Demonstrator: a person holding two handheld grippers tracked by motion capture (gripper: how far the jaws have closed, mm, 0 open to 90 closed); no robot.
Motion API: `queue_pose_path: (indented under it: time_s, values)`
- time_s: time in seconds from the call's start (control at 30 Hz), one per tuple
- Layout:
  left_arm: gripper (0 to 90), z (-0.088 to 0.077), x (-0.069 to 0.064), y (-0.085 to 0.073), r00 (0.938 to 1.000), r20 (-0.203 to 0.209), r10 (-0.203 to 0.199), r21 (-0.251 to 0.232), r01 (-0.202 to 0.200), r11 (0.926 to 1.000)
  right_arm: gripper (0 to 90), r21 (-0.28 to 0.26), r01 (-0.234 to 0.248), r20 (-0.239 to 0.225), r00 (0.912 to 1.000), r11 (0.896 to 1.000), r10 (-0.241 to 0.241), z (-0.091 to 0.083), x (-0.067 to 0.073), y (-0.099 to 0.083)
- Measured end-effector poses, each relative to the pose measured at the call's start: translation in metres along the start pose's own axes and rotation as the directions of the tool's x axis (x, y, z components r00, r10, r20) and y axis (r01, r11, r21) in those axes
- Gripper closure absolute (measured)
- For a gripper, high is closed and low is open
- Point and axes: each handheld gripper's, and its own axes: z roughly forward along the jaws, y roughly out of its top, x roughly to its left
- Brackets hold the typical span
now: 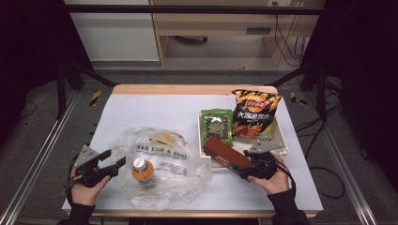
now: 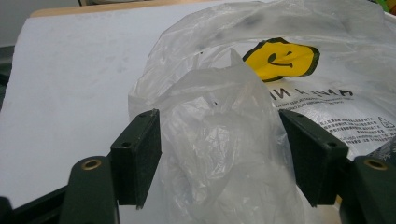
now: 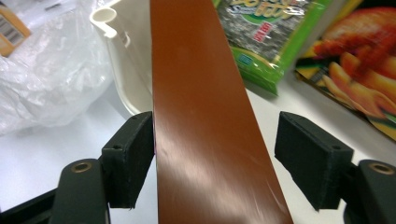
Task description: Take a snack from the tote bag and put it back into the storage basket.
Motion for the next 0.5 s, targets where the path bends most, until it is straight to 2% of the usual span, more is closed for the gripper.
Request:
queue_pose_path:
  time_s: [0.17, 0.33, 0.4, 0.5]
  values:
    - [30.9, 0.0, 0.0, 0.0, 1.0, 0.0, 0.001, 0.005, -0.001, 1.0, 28.7, -0.008, -0.017, 0.03, 0.9994, 1.0, 0.017, -0.011, 0.002, -0.009]
    - [30.9, 0.001, 0.0, -0.001, 1.0, -0.001, 0.0, 0.008, 0.0, 1.0, 28.8, 0.019, -0.042, 0.041, 0.9983, 0.999, 0.041, -0.016, 0.003, -0.02]
    - [30.9, 0.001, 0.0, -0.001, 1.0, -0.001, 0.0, 0.009, 0.0, 1.0, 29.7, 0.029, -0.057, 0.056, 0.9969, 0.998, 0.055, -0.019, 0.001, -0.025]
    - [30.9, 0.001, -0.001, -0.001, 1.0, -0.001, 0.001, 0.011, -0.001, 0.9999, 32.8, 0.012, -0.069, 0.058, 0.996, 0.998, 0.068, -0.022, -0.003, -0.028]
